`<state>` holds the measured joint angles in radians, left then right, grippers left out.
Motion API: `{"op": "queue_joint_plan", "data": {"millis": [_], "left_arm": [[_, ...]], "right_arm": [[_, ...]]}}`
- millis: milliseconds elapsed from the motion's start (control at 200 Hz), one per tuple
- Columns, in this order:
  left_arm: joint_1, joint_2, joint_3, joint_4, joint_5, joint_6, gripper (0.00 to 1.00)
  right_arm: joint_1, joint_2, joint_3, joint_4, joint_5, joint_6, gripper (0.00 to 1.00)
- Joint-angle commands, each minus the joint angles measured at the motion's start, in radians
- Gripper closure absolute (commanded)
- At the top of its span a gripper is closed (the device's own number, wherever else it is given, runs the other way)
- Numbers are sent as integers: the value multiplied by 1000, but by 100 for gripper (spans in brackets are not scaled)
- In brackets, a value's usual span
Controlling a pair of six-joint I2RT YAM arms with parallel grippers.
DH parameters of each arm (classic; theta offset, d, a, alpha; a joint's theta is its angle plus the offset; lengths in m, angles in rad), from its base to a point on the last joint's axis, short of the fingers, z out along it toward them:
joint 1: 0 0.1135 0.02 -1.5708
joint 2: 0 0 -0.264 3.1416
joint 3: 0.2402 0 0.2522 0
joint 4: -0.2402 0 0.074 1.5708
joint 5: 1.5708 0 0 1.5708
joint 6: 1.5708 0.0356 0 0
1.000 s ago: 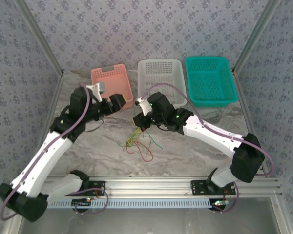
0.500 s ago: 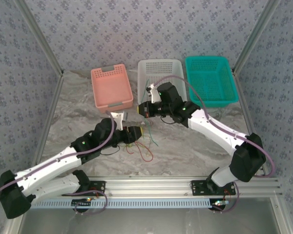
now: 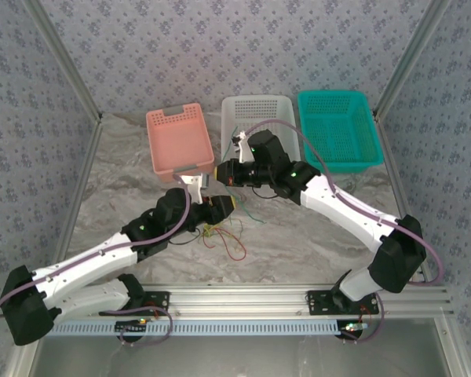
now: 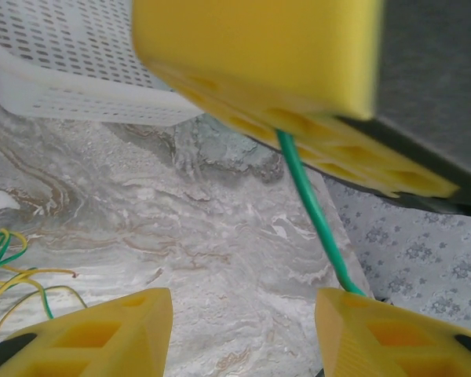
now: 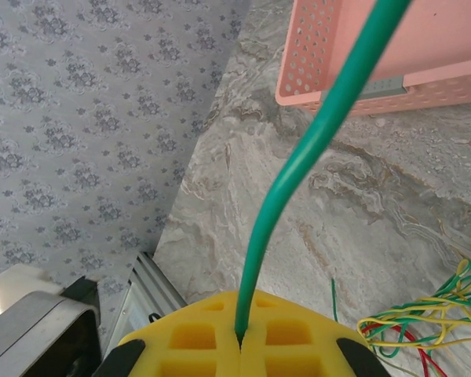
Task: Untangle the cables
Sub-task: Straighten the cable.
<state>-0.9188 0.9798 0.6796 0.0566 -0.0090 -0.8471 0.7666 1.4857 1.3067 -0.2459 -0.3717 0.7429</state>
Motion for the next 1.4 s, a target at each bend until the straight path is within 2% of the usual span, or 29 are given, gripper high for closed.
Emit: {"op": "queue_joint_plan", "data": {"millis": [0, 210, 370, 550, 894, 979, 1069, 1199, 1284, 1394], "left_arm": [[-14, -48, -12, 68, -13, -10, 46], [-23, -128, 15, -148, -77, -69, 35], [-23, -90, 24, -130, -53, -81, 34], [-23, -13, 49, -54, -31, -73, 38], [-26, 22, 67, 22, -5, -73, 36], [-26, 47, 72, 28, 0, -74, 40], [-28, 73, 72, 41, 4, -76, 51], [-28, 85, 74, 47, 1, -77, 80], [-27, 79, 90, -7, -9, -71, 100], [-26, 81, 134, -144, 14, -32, 100]], "right_arm": [[2, -6, -13, -2, 25, 34, 100], [-35, -46, -56, 11, 31, 44, 100], [-36, -54, -66, 30, 24, 74, 100], [-27, -70, -93, 70, 23, 122, 100], [-9, -113, -180, 138, 31, 171, 100], [-3, -119, -191, 156, 35, 183, 100], [-1, -124, -198, 163, 34, 190, 100], [-2, -135, -198, 149, 34, 185, 100], [-14, -144, -185, 108, 36, 154, 100], [-38, -121, -89, -39, 7, 22, 100]]}}
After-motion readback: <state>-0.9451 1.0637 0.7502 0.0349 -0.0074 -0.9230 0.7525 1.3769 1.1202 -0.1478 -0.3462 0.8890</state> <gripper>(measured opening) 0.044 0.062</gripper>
